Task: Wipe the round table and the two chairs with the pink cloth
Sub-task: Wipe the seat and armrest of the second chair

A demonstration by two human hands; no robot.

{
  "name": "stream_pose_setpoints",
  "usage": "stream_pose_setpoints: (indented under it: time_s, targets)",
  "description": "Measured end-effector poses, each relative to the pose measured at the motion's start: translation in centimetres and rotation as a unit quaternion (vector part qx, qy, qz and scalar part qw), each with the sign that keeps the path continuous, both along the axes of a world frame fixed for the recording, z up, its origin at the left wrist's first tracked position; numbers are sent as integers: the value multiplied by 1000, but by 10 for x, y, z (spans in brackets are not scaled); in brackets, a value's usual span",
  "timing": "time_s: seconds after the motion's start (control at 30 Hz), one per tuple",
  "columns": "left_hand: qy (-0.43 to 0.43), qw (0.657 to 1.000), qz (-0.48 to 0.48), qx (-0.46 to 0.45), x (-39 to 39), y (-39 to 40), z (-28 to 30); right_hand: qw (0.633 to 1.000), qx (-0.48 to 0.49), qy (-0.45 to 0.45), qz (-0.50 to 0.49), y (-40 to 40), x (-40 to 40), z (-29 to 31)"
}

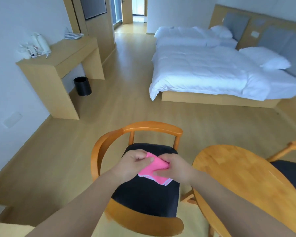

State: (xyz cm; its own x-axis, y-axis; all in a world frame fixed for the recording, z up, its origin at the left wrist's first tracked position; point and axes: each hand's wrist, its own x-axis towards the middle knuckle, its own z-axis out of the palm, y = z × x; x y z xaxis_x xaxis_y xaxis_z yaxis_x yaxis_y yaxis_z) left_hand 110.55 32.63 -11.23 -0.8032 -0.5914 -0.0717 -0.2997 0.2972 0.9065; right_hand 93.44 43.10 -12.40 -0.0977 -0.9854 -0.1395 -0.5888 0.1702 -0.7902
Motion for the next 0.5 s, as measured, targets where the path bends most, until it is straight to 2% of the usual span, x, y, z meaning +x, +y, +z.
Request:
stream_pose_setpoints:
  time_s: [0.13, 0.33, 0.5]
  targets:
    - [-2, 998, -52, -19, 6, -12, 7, 990, 16, -80, -116, 19, 16, 9]
    - [-1, 991, -131, 21, 38, -21, -15, 955, 26, -120, -271, 45, 77, -5]
    - [-33, 975, -217, 40, 41, 5, -31, 894, 3, -214, -394, 98, 110, -19]
